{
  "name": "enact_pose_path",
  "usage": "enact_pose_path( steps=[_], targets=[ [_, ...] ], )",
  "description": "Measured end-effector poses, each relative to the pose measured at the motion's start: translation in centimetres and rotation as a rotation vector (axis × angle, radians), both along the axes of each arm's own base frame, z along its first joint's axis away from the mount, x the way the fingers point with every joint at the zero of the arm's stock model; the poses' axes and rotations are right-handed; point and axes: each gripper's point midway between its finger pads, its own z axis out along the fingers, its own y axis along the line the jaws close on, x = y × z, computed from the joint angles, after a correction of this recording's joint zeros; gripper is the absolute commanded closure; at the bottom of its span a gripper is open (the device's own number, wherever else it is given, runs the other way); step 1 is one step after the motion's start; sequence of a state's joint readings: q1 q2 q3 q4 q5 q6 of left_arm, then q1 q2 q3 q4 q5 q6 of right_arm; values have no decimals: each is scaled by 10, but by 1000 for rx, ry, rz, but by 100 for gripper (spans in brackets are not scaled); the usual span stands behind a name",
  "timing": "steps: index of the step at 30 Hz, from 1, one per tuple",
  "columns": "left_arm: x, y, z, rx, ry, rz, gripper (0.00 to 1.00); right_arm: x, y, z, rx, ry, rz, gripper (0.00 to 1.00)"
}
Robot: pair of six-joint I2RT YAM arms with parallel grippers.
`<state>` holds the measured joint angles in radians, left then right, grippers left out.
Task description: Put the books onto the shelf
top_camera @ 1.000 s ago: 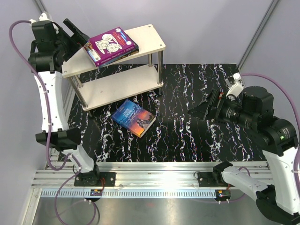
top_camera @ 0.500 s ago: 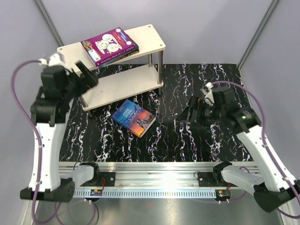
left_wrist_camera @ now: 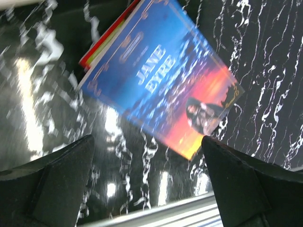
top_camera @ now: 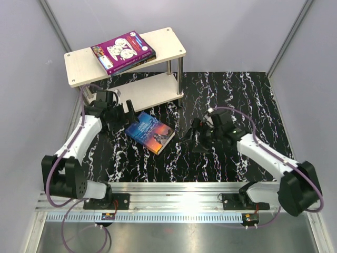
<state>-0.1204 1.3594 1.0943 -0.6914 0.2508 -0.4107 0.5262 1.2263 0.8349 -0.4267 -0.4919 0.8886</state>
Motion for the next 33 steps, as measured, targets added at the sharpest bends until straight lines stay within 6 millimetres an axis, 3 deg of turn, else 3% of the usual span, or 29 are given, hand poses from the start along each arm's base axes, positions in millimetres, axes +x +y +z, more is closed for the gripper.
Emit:
enact_pose_path(
  steps=[6,14,20,24,29,33],
  targets=[
    [47,5,-31,-12,11,-28,1,25,24,-29,41,65,-53,0],
    [88,17,-56,10,10,-39,1,36,32,-42,56,106,-91,1],
    [89,0,-66,21,-9,-88,1,37,32,-44,54,114,-99,0],
    [71,-22,-81,23,13,-147,1,38,33,-46,52,122,-102,0],
    [51,-29,-100,76,37,-170,1,42,35,-53,46,135,-105,0],
    [44,-27,-100,86,21,-153,1,45,38,-50,62,128,-113,0]
  ],
)
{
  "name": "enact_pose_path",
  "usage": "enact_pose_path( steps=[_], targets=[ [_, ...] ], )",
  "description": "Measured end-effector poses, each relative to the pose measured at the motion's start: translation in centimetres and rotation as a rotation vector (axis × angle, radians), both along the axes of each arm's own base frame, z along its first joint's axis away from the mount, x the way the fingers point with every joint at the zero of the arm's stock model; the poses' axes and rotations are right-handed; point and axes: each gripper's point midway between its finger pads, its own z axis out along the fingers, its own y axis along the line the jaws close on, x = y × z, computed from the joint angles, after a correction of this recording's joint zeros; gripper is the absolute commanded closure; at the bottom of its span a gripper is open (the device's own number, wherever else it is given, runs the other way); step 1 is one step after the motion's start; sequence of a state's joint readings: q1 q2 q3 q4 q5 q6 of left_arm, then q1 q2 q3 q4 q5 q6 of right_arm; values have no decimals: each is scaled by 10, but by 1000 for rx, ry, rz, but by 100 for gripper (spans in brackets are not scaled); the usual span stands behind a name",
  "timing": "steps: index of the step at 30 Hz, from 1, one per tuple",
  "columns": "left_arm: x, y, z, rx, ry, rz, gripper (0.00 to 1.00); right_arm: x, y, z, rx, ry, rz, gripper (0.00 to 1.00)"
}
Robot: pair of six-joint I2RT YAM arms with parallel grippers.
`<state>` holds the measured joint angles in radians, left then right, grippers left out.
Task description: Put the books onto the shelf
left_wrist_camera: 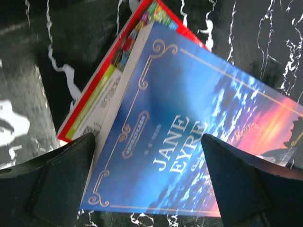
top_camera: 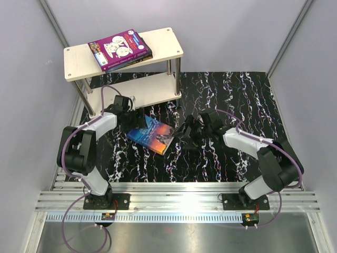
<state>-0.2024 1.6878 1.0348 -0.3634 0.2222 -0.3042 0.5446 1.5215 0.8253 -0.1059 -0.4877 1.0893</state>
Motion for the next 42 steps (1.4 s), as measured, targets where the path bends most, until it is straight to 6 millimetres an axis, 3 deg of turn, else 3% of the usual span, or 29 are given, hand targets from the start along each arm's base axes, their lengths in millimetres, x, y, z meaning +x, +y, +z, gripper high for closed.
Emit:
enact_pose_path(
  steps=[6,13,16,21,22,25,28,29,32,36,38,42],
  targets=[
    [-12,-5,0,9,16,17,1,12,8,1,51,-34,-21,0],
    [-31,-31,1,4,55,-16,1,4,4,-46,22,52,-47,2],
    [-39,-35,3,1,77,-17,1,0,2,-60,25,70,-61,14],
    [-49,-37,5,-2,106,-12,1,12,14,-62,111,39,-88,24],
    [-50,-37,6,-4,112,-9,1,14,16,-62,132,30,-95,35],
    [-53,-37,6,-3,124,-4,1,16,17,-67,173,26,-123,50],
    [-54,-37,6,-4,131,2,1,13,16,-70,201,29,-137,75],
    [-54,-36,6,-4,127,5,1,13,16,-67,215,21,-137,98],
    [-52,-35,12,-14,118,28,1,11,16,-62,232,10,-139,100],
    [-55,-38,39,-73,85,80,1,6,11,-39,237,-6,-146,100],
    [-55,-41,64,-122,43,112,1,3,7,-19,231,-32,-149,100],
    [-45,-51,137,-261,-96,173,1,-6,-7,16,185,-89,-158,100]
  ],
)
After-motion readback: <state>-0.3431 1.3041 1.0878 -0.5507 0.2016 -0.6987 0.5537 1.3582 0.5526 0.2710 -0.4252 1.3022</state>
